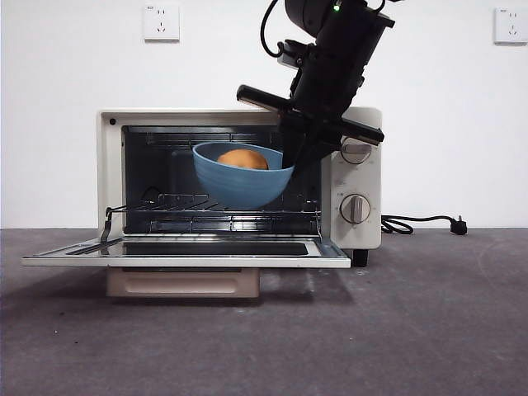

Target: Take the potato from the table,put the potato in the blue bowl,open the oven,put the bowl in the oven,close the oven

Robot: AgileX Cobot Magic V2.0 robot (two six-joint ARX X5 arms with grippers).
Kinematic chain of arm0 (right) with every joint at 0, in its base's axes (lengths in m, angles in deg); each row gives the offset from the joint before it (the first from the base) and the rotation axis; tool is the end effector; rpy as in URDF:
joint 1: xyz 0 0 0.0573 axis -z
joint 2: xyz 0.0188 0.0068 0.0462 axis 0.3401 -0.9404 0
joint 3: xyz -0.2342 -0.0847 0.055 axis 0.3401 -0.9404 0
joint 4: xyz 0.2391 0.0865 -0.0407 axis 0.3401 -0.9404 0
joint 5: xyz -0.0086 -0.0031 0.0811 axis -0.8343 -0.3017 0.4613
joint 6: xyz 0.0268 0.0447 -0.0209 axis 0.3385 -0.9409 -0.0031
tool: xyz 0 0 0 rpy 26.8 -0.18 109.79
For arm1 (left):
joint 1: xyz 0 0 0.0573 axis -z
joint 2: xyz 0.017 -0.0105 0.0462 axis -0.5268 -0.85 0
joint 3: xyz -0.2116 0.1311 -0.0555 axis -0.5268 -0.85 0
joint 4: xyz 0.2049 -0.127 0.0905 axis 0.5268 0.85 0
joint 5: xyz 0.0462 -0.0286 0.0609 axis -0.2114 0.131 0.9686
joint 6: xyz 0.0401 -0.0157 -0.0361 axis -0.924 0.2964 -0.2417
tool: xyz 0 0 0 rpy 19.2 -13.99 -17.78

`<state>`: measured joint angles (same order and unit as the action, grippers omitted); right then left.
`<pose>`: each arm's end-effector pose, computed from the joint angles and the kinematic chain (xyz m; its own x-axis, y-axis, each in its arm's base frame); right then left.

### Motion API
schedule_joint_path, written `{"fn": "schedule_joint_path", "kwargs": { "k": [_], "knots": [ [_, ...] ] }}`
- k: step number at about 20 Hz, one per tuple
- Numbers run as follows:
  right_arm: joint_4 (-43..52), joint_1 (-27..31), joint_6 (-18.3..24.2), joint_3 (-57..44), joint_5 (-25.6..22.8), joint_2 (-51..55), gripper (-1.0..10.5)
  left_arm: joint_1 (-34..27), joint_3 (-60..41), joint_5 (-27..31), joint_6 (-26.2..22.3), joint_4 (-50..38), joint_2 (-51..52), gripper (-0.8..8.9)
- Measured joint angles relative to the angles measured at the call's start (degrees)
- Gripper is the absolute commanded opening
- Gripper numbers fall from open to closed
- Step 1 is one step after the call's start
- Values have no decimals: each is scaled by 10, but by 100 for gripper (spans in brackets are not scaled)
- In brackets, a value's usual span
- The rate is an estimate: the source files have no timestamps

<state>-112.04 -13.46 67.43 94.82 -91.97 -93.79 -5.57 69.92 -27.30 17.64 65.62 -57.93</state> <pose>0.3457 0.2260 0.2369 0.5741 0.3325 -0.7482 -0.2569 0.9408 0.2209 0.1178 -0.0667 0.3604 0.5704 -0.5451 -0.6144 0.6412 0.7630 -0.0817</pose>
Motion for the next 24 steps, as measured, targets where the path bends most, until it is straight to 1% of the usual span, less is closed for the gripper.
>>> {"fn": "schedule_joint_path", "kwargs": {
  "k": [4,13,18,24],
  "knots": [
    [25,7,-6,0,-23,-1,-17,0,0,0,-2,4,0,-8],
    [12,23,-11,0,-25,-1,-11,0,0,0,-5,5,0,-8],
    [12,22,-11,0,-25,-1,165,0,0,0,-5,7,0,-8],
    [19,22,-19,0,-24,-1,167,0,0,0,-5,13,0,-8]
  ]
}}
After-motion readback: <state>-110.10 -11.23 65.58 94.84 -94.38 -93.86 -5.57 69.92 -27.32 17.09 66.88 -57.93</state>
